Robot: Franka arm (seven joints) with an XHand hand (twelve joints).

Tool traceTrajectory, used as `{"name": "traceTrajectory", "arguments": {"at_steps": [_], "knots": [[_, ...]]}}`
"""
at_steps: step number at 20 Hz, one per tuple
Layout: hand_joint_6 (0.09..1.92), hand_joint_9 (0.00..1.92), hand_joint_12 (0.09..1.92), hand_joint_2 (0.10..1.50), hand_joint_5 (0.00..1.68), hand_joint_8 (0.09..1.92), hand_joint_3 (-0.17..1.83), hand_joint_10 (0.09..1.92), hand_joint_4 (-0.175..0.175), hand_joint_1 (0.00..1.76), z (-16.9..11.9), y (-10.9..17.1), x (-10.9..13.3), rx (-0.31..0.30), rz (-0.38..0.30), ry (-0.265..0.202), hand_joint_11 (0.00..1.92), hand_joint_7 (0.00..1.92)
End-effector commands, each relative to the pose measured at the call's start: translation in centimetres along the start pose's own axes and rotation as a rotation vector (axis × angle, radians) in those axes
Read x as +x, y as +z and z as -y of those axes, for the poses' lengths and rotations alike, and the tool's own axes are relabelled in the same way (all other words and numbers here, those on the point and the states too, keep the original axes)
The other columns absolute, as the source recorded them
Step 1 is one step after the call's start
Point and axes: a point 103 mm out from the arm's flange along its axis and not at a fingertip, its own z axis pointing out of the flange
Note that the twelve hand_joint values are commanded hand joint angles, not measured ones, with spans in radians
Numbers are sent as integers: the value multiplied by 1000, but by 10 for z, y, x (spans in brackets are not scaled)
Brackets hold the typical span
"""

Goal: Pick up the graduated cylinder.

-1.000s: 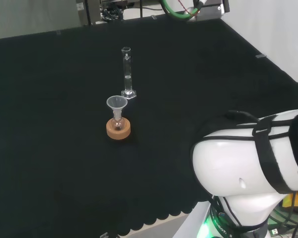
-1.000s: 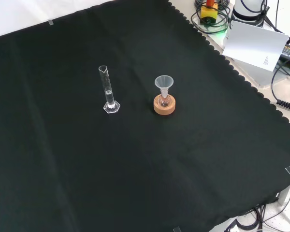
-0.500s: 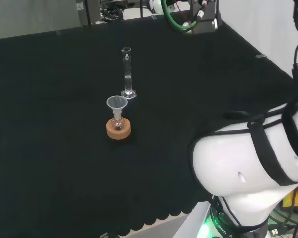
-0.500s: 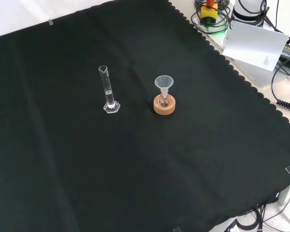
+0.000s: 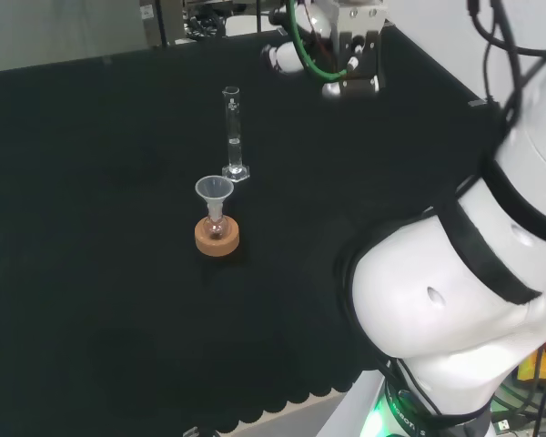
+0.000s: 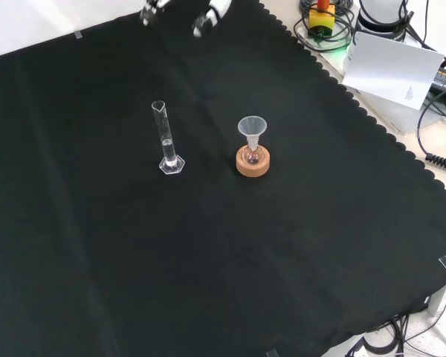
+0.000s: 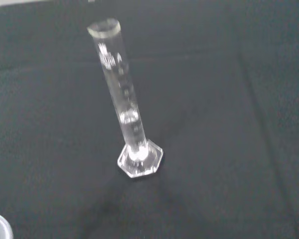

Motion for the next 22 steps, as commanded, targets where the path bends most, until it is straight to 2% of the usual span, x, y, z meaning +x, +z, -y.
{"name": "traceTrajectory", "arguments": {"at_steps": [1, 10, 14, 20, 22], "knots": [[87, 271, 1368, 1078, 202, 558, 283, 645, -34, 450, -52, 57, -31, -6, -92, -14, 123, 2], [87, 235, 1370, 1030, 189, 559, 340, 646, -34, 465, -67, 93, -32, 21, -168, -27, 88, 3], [87, 237, 1372, 1014, 187, 573, 344, 650, -34, 482, -72, 106, -34, 26, -179, -35, 84, 32], [87, 270, 1379, 951, 203, 619, 343, 667, -41, 555, -74, 130, -32, 25, -238, -97, 86, 128], [87, 288, 1382, 928, 207, 633, 343, 673, -42, 599, -78, 136, -32, 56, -278, -119, 93, 155]]}}
